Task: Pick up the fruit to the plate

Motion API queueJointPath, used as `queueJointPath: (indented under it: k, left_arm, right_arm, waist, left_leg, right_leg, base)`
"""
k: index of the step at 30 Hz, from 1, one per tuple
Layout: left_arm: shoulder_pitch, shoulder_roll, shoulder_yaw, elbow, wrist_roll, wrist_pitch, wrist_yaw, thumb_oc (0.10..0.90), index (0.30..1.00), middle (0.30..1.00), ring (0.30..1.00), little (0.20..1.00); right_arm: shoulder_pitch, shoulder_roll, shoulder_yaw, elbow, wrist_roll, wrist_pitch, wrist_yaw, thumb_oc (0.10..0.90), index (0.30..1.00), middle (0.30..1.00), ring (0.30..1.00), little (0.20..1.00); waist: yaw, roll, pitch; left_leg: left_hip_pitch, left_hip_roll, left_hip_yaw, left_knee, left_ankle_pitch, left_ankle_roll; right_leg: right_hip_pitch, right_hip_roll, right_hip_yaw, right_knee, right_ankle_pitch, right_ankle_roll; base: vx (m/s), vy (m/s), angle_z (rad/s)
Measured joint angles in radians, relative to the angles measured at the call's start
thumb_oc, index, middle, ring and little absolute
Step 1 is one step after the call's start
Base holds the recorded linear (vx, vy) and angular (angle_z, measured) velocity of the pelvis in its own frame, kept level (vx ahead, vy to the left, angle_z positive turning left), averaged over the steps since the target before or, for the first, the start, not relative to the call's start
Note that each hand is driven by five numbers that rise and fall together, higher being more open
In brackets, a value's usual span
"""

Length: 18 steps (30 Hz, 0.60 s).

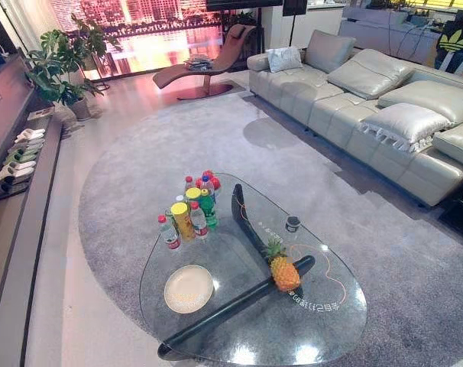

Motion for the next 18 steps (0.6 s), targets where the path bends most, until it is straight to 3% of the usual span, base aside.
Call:
queueJointPath:
  k: [18]
  left_arm:
    - [0.0,-0.001,-0.004,-0.001,-0.002,0.001,-0.001,0.8,0.9,0.9,0.9,0.9]
  right_arm:
    - [0.0,0.0,0.0,0.0,0.0,-0.001,0.0,0.8,0.9,0.9,0.9,0.9]
  waist:
    - [0.0,0.005,-0.004]
  left_leg:
    - [-0.008,0.0,0.001,0.0,0.0,0.0]
  right_leg:
    - [-0.007,0.0,0.0,0.0,0.0,0.0]
  base:
    - [0.0,0.003,-0.02]
